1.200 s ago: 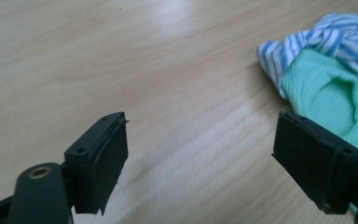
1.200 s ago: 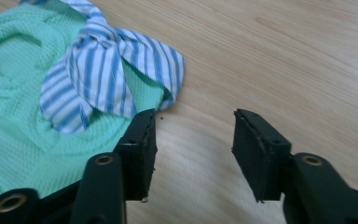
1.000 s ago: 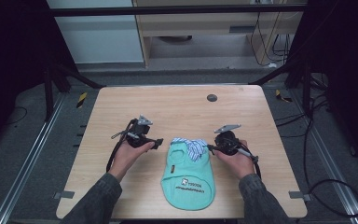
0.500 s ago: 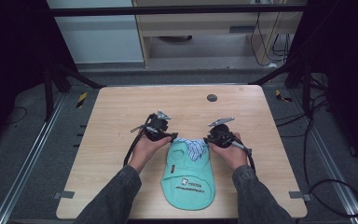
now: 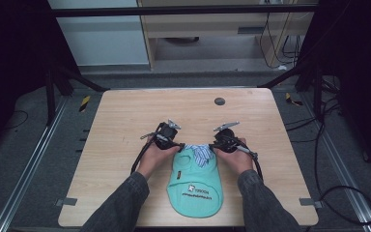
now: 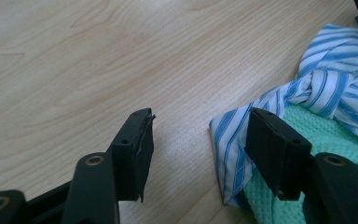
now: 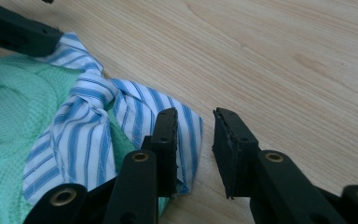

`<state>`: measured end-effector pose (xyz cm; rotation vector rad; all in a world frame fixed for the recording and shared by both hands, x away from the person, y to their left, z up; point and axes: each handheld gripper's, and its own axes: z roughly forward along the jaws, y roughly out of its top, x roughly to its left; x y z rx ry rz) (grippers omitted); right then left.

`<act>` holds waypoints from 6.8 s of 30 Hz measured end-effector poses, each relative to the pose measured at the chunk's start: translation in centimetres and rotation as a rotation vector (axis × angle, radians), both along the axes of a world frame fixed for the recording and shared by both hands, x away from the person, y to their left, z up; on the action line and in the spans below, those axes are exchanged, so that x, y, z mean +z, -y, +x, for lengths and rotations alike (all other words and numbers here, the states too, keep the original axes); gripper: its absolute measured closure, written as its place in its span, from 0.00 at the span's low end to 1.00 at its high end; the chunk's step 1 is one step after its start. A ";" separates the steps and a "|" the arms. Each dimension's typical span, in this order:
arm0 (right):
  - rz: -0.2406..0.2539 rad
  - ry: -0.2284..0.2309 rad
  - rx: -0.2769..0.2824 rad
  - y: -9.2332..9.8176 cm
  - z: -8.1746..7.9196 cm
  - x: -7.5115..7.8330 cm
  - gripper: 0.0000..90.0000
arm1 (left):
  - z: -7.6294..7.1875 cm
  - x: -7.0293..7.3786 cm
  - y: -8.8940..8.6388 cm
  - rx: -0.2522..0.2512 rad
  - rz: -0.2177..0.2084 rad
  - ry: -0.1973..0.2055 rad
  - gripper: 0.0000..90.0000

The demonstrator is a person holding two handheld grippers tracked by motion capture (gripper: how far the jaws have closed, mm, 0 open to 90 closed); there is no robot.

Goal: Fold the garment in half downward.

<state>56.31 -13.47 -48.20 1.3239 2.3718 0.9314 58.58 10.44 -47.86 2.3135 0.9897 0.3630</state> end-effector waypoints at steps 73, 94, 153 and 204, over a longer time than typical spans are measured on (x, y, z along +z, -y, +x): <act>-0.097 0.079 0.253 -1.2 -2.9 5.6 0.92 | -3.6 5.6 -0.3 -0.186 -0.038 0.065 0.96; -0.142 0.144 0.297 -1.2 -3.4 9.7 0.92 | -3.9 9.6 -0.5 -0.211 -0.020 0.138 0.96; -0.207 0.261 0.351 -2.1 -2.9 13.7 0.92 | -3.7 12.4 -1.7 -0.197 -0.046 0.218 0.96; -0.240 0.307 0.312 -1.4 -1.5 14.0 0.94 | -2.0 14.1 -0.6 -0.191 0.010 0.262 0.96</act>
